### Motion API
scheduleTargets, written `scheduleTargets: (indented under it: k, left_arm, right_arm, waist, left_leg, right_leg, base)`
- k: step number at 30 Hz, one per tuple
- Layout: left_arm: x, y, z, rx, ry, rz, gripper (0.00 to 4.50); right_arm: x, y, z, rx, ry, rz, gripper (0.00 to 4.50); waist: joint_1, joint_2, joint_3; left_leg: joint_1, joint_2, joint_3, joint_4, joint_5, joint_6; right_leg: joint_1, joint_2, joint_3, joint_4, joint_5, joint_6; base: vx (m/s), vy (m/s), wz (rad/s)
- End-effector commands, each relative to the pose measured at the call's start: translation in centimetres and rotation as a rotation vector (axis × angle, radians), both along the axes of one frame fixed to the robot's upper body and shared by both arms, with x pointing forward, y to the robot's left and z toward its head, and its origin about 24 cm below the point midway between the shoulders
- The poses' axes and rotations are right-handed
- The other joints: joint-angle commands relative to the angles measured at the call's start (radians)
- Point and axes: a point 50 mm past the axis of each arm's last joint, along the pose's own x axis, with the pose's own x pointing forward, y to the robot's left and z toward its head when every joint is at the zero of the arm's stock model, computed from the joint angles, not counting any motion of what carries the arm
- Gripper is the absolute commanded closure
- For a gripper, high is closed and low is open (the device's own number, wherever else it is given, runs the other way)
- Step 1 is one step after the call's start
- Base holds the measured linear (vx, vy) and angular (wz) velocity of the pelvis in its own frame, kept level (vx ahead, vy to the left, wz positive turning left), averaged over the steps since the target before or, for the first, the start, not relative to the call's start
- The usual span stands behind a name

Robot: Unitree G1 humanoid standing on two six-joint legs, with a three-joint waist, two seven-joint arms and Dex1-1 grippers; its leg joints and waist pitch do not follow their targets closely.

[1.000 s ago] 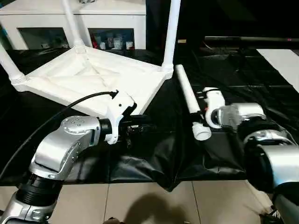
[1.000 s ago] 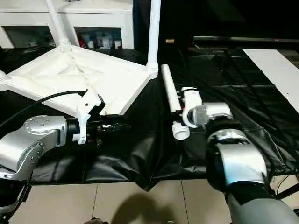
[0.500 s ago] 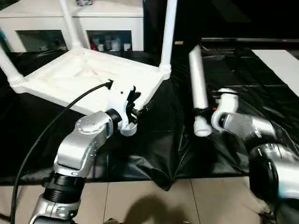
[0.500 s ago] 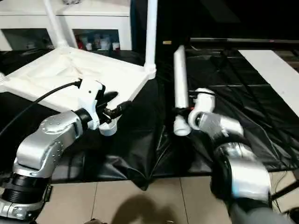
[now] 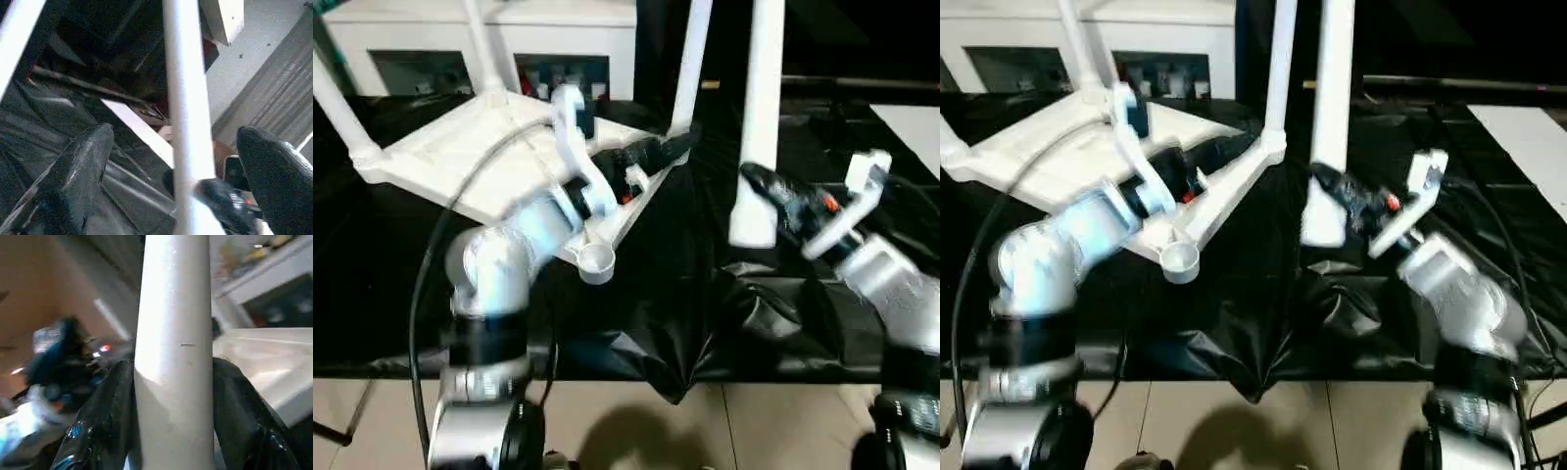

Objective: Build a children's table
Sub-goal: Pick table leg

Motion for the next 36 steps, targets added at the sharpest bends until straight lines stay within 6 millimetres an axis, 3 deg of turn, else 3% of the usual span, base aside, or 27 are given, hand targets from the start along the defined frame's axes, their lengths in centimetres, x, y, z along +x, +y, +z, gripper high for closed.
scheduleTargets:
  k: [1, 8, 13, 17, 18, 19, 20, 21, 25, 27, 28, 29, 32, 36]
  left_arm:
    - [0.1, -0.4, 0.5, -0.011, 0.014, -0.033, 0.00]
    - [-0.2, -1.2, 1.3, -0.053, 0.048, -0.122, 0.00]
    - [-0.3, -1.4, 1.5, -0.061, 0.044, -0.132, 0.00]
    - [0.6, -1.2, 0.7, -0.004, 0.070, -0.036, 0.00]
    - [1.8, -0.5, 0.0, 0.055, 0.120, 0.112, 0.28]
    - [2.2, -0.2, -0.3, 0.072, 0.136, 0.165, 0.28]
    - [2.9, 0.4, -0.6, 0.096, 0.161, 0.268, 0.35]
    - [3.1, 0.7, -0.7, 0.095, 0.173, 0.298, 0.49]
    - [3.5, 1.4, -1.2, 0.095, 0.210, 0.378, 0.75]
    - [3.6, 1.6, -1.3, 0.087, 0.215, 0.404, 0.88]
    - [3.5, 1.6, -1.3, 0.087, 0.215, 0.404, 0.88]
    - [3.5, 1.5, -1.3, 0.085, 0.214, 0.397, 1.13]
    - [3.5, 1.3, -1.4, 0.075, 0.213, 0.389, 1.18]
    - [3.3, 0.8, -1.5, 0.057, 0.224, 0.372, 1.57]
  right_arm:
    - [-0.6, 0.8, 1.2, 0.003, -0.056, 0.057, 2.64]
    - [-1.8, 3.3, 1.9, -0.042, -0.080, 0.156, 2.64]
    - [-1.4, 5.0, 1.1, -0.224, -0.069, 0.138, 2.64]
    - [-1.3, 6.4, 0.8, -0.320, -0.093, 0.137, 2.64]
    - [-0.2, 7.4, 0.3, -0.443, -0.101, 0.041, 2.64]
    - [0.1, 7.7, 0.2, -0.480, -0.101, 0.003, 2.64]
    - [0.8, 8.2, 0.0, -0.544, -0.106, -0.063, 2.64]
    - [1.1, 8.5, -0.2, -0.585, -0.109, -0.100, 2.64]
    - [1.8, 9.9, -1.0, -0.771, -0.167, -0.188, 2.64]
    - [2.3, 10.5, -1.4, -0.842, -0.168, -0.263, 2.64]
    - [2.3, 10.5, -1.4, -0.845, -0.169, -0.263, 2.64]
    - [2.2, 11.0, -1.6, -0.869, -0.193, -0.252, 2.64]
    - [2.1, 11.4, -1.7, -0.885, -0.227, -0.243, 2.64]
    - [2.1, 11.7, -1.5, -0.904, -0.283, -0.264, 2.64]
  waist:
    - [0.006, -0.011, -0.079]
    - [0.009, -0.011, -0.079]
    - [0.009, -0.012, -0.080]
    - [0.007, -0.011, -0.079]
    - [0.009, -0.012, -0.080]
    - [0.010, -0.011, -0.081]
    - [0.002, -0.012, -0.079]
    - [0.001, -0.011, -0.079]
    - [-0.004, -0.009, -0.082]
    - [-0.009, -0.009, -0.083]
    - [-0.007, -0.008, -0.085]
    - [-0.006, -0.014, -0.087]
    - [-0.006, -0.014, -0.087]
    - [-0.006, -0.014, -0.085]
  left_leg:
    - [0.015, 0.005, 0.004, -0.056, -0.139, 0.043]
    - [0.012, 0.007, -0.001, -0.060, -0.141, 0.019]
    - [0.009, 0.007, -0.002, -0.061, -0.123, 0.001]
    - [0.009, 0.007, -0.001, -0.063, -0.132, -0.001]
    - [0.010, 0.007, -0.001, -0.063, -0.135, -0.002]
    - [0.008, 0.012, -0.006, -0.064, -0.131, -0.012]
    - [0.010, 0.005, -0.005, -0.066, -0.146, -0.030]
    - [0.012, 0.006, -0.005, -0.066, -0.153, -0.035]
    - [0.011, 0.008, -0.006, -0.066, -0.145, -0.039]
    - [0.011, 0.006, -0.003, -0.064, -0.118, -0.034]
    - [0.014, 0.007, -0.002, -0.062, -0.113, -0.026]
    - [0.011, 0.008, -0.002, -0.062, -0.099, -0.013]
    - [0.009, 0.007, -0.001, -0.058, -0.070, 0.008]
    - [0.010, 0.008, 0.002, -0.058, -0.084, 0.023]
  right_leg:
    - [0.058, -0.046, 0.033, -0.094, -0.226, -0.168]
    - [0.057, -0.048, 0.033, -0.094, -0.237, -0.149]
    - [0.059, -0.048, 0.034, -0.091, -0.208, -0.139]
    - [0.058, -0.048, 0.036, -0.094, -0.207, -0.124]
    - [0.059, -0.049, 0.036, -0.094, -0.209, -0.123]
    - [0.057, -0.050, 0.036, -0.092, -0.204, -0.115]
    - [0.057, -0.047, 0.035, -0.097, -0.238, -0.088]
    - [0.056, -0.049, 0.035, -0.097, -0.242, -0.086]
    - [0.058, -0.048, 0.037, -0.089, -0.186, -0.106]
    - [0.056, -0.046, 0.037, -0.082, -0.121, -0.139]
    - [0.056, -0.046, 0.038, -0.080, -0.096, -0.149]
    - [0.060, -0.047, 0.038, -0.075, -0.063, -0.156]
    - [0.063, -0.047, 0.039, -0.069, -0.004, -0.172]
    - [0.063, -0.050, 0.040, -0.072, -0.020, -0.185]
  base:
    - [0.000, 0.000, 0.00]
    - [0.000, 0.000, 0.00]
    - [0.000, 0.000, 0.00]
    - [0.000, 0.000, 0.00]
    - [0.000, 0.000, 0.00]
    - [0.000, 0.000, 0.00]
    - [0.000, 0.000, 0.00]
    - [0.000, 0.000, 0.00]
    - [0.000, 0.000, 0.00]
    - [0.000, 0.000, 0.00]
    - [0.000, 0.000, 0.00]
    - [0.000, 0.000, 0.00]
    - [0.000, 0.000, 0.00]
    - [0.000, 0.000, 0.00]
